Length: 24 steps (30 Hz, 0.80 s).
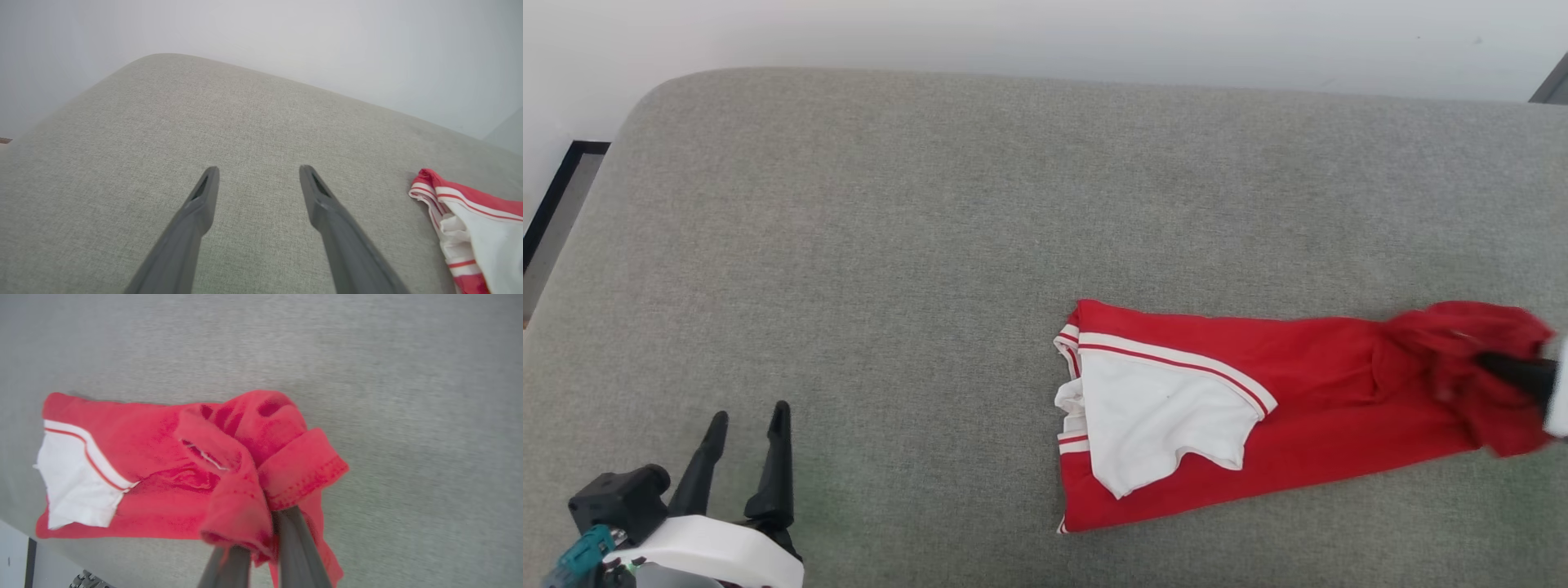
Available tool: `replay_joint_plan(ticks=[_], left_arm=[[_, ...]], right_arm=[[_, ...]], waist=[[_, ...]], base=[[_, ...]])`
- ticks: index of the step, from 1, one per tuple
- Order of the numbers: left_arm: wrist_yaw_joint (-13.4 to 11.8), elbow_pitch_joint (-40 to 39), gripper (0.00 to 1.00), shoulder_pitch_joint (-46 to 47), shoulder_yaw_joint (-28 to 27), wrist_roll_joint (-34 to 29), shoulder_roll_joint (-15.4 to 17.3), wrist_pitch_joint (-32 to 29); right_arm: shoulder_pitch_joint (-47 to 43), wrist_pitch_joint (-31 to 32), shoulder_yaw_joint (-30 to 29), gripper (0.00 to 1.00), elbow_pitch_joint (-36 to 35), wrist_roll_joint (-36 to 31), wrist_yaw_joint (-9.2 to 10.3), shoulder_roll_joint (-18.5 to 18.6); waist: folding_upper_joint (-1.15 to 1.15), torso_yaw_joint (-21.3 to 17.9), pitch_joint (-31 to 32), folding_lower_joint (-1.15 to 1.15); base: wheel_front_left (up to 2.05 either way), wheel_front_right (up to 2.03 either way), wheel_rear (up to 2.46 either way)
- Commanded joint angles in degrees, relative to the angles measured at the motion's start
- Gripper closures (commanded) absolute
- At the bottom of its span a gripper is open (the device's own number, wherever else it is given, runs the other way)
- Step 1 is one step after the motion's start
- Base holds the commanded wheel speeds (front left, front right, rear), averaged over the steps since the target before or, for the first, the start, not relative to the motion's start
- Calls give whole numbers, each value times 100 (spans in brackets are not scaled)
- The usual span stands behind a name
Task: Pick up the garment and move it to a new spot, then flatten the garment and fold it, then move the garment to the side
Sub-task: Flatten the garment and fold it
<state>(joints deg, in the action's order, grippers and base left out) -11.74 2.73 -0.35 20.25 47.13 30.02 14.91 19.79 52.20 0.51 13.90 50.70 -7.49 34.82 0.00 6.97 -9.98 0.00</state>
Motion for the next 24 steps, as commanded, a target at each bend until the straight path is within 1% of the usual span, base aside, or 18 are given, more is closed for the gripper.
replay_joint_plan(ticks=[1,5,9,12,16,24], left_arm=[[33,-6,0,-42,-24,-36,-28,36],[80,11,0,35,17,-78,-60,36],[124,37,0,170,68,-101,-153,34],[177,99,0,273,161,-133,-234,7],[241,186,0,413,240,-138,-335,-2],[359,379,0,580,268,-147,-501,11]], right_arm=[[-59,47,58,100,-158,78,0,-85],[-173,86,391,100,-822,69,0,-299],[-38,108,851,100,-1131,-2,0,-627],[98,76,1201,100,-1096,-21,0,-903],[325,-20,1657,100,-925,-175,0,-1121],[720,-318,2404,100,-330,-204,0,-1436]], waist=[[0,15,-2,0],[0,119,-14,0],[0,280,-35,0],[0,439,-58,0],[0,651,-84,0],[0,909,-130,0]], base=[[0,0,0],[0,0,0],[0,0,0],[0,0,0],[0,0,0],[0,0,0]])
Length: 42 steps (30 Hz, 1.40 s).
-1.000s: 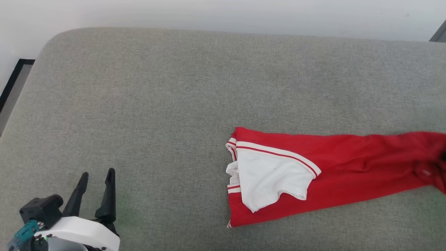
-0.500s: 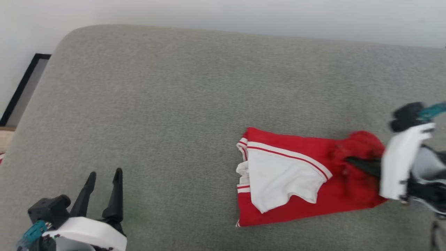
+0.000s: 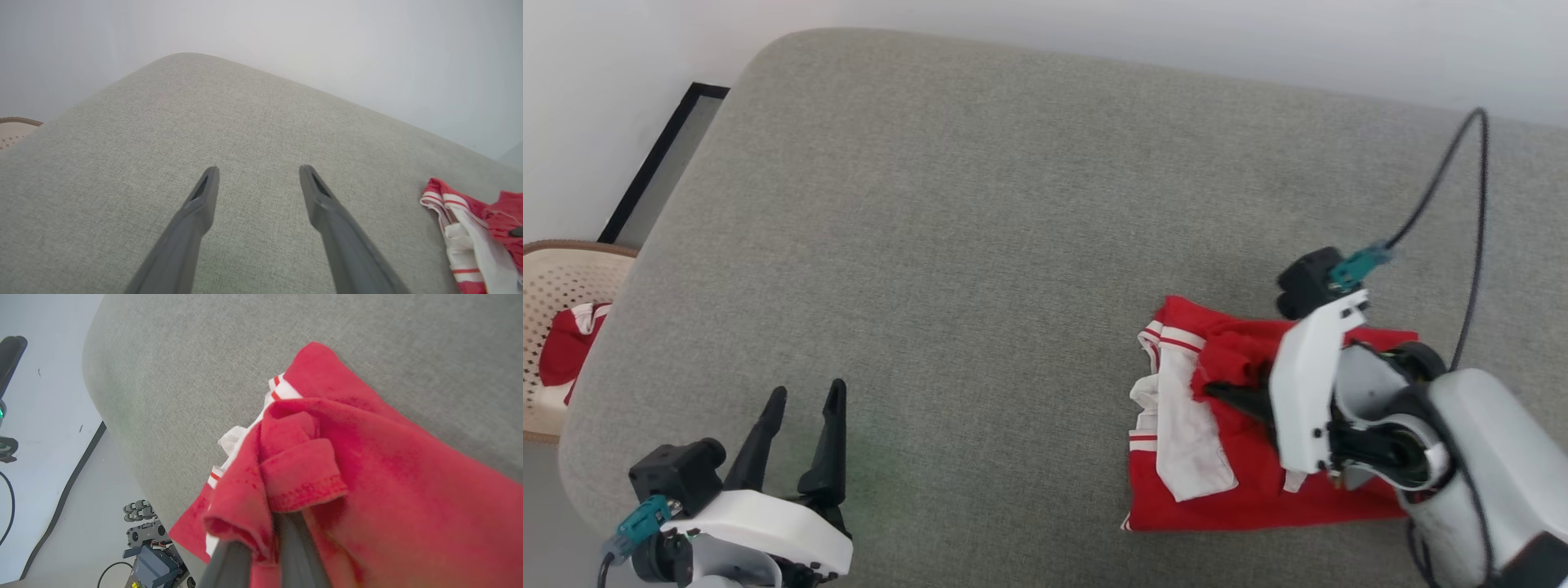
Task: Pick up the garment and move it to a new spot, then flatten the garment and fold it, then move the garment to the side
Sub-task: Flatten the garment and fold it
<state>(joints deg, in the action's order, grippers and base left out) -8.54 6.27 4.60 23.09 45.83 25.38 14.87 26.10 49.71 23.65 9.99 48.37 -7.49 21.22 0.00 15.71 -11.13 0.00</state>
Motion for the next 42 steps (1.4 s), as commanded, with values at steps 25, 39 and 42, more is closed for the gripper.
replay_joint_plan(ticks=[25,39,42], left_arm=[[39,19,0,-182,-465,-102,49,39],[-23,-87,0,-719,-826,-224,294,41],[-28,-76,0,-840,-900,-313,314,40]], right_arm=[[121,-1348,-75,0,-399,246,0,743],[-839,-3855,-827,0,-199,-666,0,1049],[-1043,-4450,-863,0,-33,-926,0,1086]], waist=[[0,-794,355,0],[0,-1477,776,0],[0,-1583,871,0]], base=[[0,0,0],[0,0,0],[0,0,0]])
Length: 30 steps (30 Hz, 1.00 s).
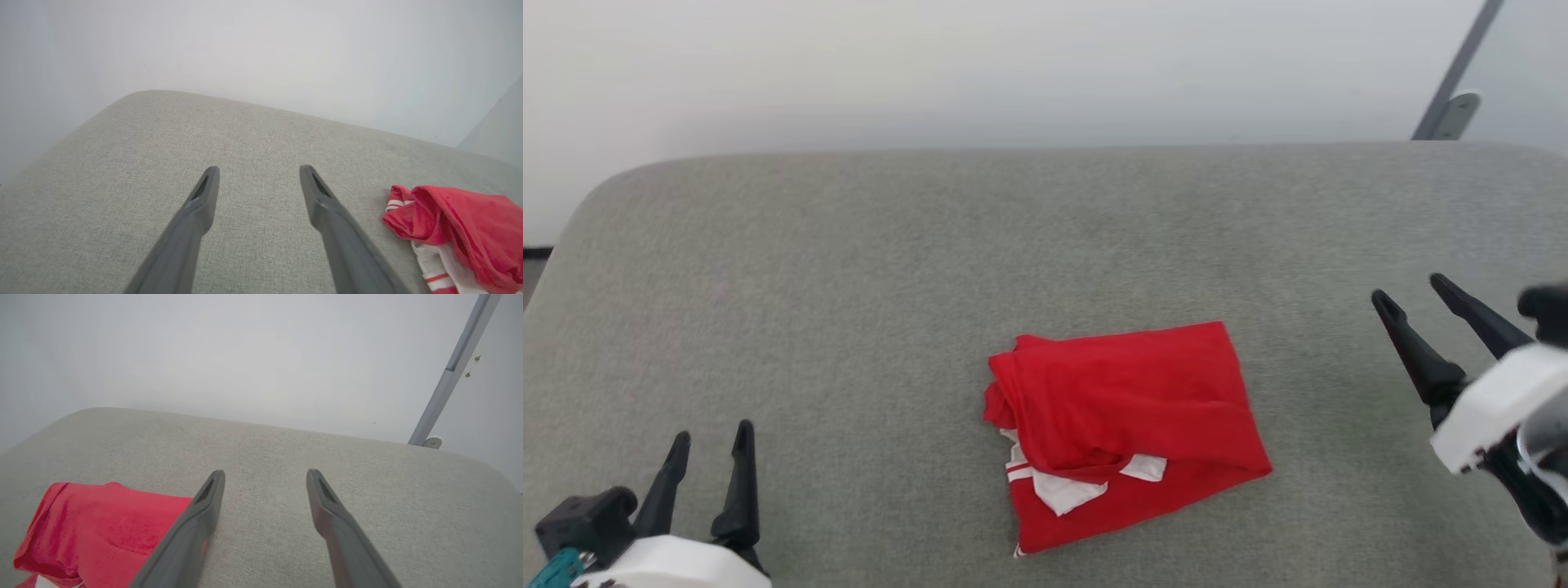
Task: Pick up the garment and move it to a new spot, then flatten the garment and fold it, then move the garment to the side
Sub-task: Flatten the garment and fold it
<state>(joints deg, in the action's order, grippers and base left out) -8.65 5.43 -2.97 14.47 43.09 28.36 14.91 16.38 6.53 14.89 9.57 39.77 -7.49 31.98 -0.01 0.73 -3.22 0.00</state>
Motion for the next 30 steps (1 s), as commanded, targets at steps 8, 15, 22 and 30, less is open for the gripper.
replay_joint_plan(ticks=[8,15,22,30], left_arm=[[138,-34,0,-377,-481,-474,-170,36],[383,-40,0,-595,-926,-897,-464,37],[798,53,0,-782,-1416,-1344,-821,37],[1234,172,0,-785,-1950,-1773,-1265,37]], right_arm=[[-495,-1404,-149,0,591,-634,0,-39],[-738,-1959,-318,0,907,-947,0,-152],[-1010,-2153,-596,0,1038,-1286,0,-317],[-1350,-2173,-907,0,840,-1482,0,-539]], waist=[[1,-276,300,0],[1,-338,402,0],[1,-378,476,0],[1,-356,525,0]], base=[[0,0,0],[0,0,0],[0,0,0],[0,0,0]])
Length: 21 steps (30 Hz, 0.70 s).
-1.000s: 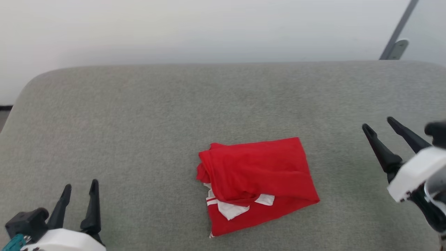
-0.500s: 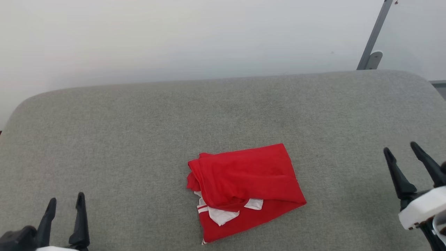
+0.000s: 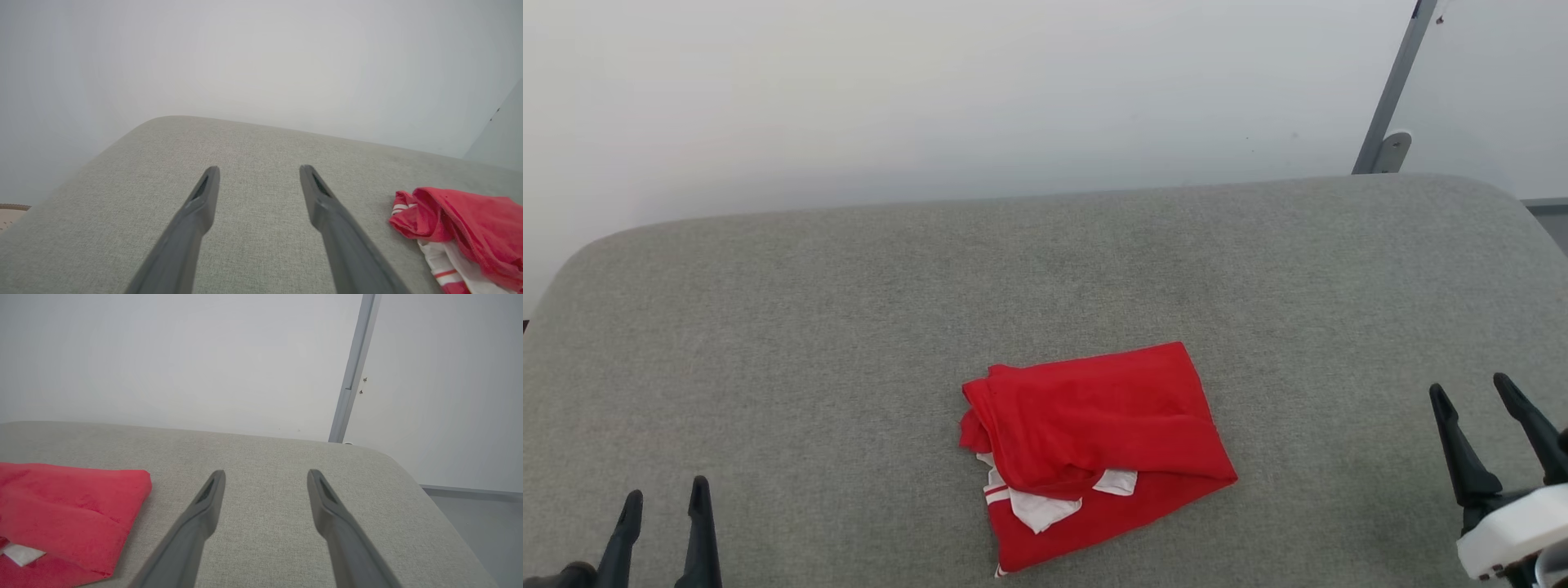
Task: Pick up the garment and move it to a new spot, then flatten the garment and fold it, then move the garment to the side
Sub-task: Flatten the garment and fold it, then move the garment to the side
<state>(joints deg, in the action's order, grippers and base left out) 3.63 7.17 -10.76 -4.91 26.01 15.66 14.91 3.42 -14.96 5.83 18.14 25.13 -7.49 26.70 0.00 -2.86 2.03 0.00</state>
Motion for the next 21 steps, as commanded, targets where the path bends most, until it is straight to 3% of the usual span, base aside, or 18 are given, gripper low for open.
replay_joint_plan(ticks=[1,12,21], left_arm=[[47,25,0,8,-59,-93,-57,37],[343,193,0,143,-413,-432,-545,37],[384,263,0,222,-419,-555,-641,37]], right_arm=[[-94,-24,-45,0,-70,-45,0,-60],[-489,-25,-353,0,-347,-224,0,-402],[-557,-26,-362,0,-383,-280,0,-507]], waist=[[0,10,4,0],[0,85,33,0],[0,127,23,0]], base=[[0,0,0],[0,0,0],[0,0,0]])
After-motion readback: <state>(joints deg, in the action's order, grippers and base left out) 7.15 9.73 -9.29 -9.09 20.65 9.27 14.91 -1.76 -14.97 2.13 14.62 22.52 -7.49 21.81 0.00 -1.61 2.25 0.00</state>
